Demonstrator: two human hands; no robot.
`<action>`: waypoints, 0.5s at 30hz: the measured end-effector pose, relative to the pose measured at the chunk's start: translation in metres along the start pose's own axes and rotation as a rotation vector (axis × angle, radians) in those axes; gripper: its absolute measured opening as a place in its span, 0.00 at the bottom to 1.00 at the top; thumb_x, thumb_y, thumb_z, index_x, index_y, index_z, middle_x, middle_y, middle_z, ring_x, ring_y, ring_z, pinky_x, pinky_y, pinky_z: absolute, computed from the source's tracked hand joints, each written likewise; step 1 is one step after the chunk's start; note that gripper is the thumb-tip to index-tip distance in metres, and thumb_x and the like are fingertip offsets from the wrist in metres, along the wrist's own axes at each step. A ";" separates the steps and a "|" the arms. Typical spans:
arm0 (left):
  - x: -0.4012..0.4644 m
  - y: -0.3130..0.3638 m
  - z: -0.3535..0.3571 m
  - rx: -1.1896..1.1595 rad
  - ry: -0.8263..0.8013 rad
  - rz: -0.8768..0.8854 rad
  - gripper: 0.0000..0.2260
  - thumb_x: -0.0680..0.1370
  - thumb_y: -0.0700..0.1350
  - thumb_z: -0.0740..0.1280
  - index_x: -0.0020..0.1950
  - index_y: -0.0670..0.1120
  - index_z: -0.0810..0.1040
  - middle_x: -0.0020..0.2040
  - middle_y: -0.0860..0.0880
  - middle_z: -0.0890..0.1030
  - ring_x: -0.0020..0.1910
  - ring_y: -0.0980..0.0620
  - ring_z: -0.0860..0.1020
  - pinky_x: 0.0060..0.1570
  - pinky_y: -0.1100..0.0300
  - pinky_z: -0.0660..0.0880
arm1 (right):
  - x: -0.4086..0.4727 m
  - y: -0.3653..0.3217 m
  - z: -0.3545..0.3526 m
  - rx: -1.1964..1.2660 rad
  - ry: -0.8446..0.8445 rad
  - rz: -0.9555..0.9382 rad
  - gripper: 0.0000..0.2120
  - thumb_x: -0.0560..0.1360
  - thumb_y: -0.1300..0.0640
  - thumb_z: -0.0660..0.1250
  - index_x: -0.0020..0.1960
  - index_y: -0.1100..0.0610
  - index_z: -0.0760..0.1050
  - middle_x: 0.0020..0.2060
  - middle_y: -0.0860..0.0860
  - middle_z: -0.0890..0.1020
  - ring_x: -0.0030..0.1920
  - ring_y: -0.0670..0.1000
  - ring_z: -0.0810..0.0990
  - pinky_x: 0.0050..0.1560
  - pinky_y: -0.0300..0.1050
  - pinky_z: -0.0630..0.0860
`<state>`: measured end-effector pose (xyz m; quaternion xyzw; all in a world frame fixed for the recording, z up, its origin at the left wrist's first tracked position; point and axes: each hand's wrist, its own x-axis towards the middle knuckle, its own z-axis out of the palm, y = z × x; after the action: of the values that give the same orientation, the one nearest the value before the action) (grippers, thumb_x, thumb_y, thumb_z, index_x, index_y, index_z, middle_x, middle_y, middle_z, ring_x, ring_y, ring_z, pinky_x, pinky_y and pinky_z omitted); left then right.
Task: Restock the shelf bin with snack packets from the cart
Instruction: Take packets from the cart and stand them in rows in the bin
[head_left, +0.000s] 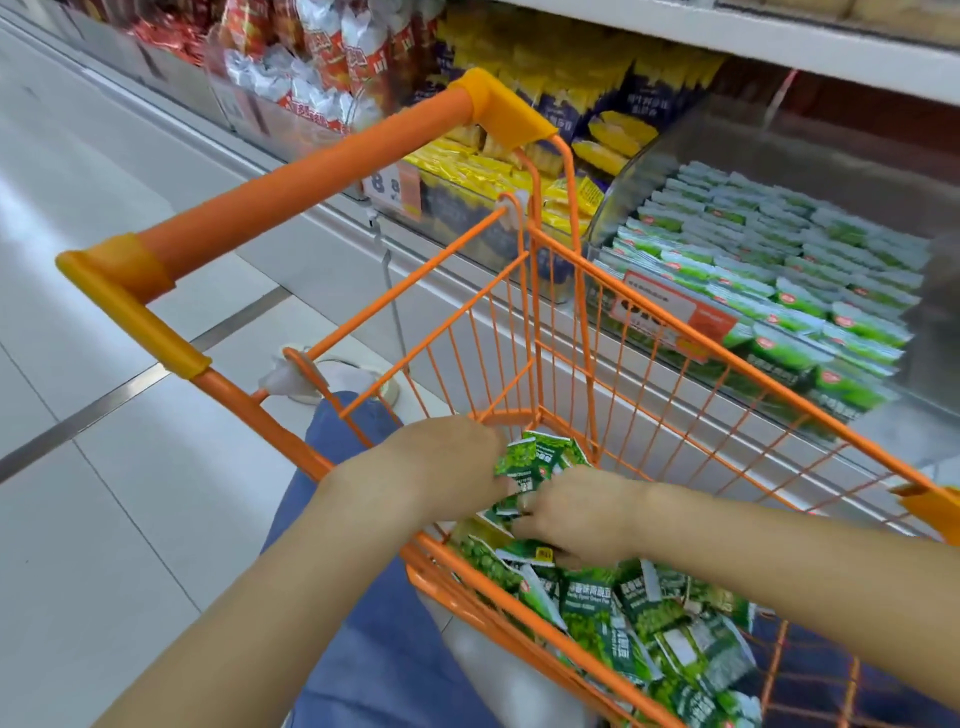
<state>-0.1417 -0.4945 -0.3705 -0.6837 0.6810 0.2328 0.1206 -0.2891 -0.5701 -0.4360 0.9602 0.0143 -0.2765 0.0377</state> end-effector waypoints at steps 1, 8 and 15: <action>-0.001 0.000 -0.001 -0.004 0.002 -0.001 0.19 0.82 0.54 0.57 0.68 0.44 0.70 0.61 0.45 0.77 0.59 0.45 0.75 0.57 0.51 0.74 | -0.012 0.004 0.000 0.171 0.024 0.076 0.15 0.77 0.53 0.62 0.63 0.55 0.71 0.49 0.56 0.78 0.45 0.57 0.77 0.36 0.47 0.66; -0.010 0.009 -0.015 -0.316 0.404 0.074 0.15 0.81 0.55 0.60 0.65 0.52 0.74 0.52 0.54 0.82 0.51 0.54 0.79 0.49 0.59 0.73 | -0.073 0.022 -0.025 1.362 0.414 0.453 0.05 0.78 0.57 0.65 0.53 0.57 0.76 0.30 0.46 0.79 0.28 0.42 0.78 0.32 0.41 0.77; 0.002 0.058 -0.021 -0.346 0.490 0.170 0.31 0.78 0.57 0.64 0.78 0.51 0.57 0.69 0.52 0.72 0.66 0.51 0.71 0.56 0.63 0.67 | -0.102 0.014 -0.049 2.151 0.612 0.235 0.12 0.72 0.48 0.68 0.49 0.53 0.83 0.47 0.53 0.85 0.45 0.51 0.84 0.50 0.46 0.80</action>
<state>-0.1962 -0.5084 -0.3446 -0.6706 0.6947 0.1826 -0.1852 -0.3484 -0.5803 -0.3394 0.5164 -0.3136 0.1074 -0.7896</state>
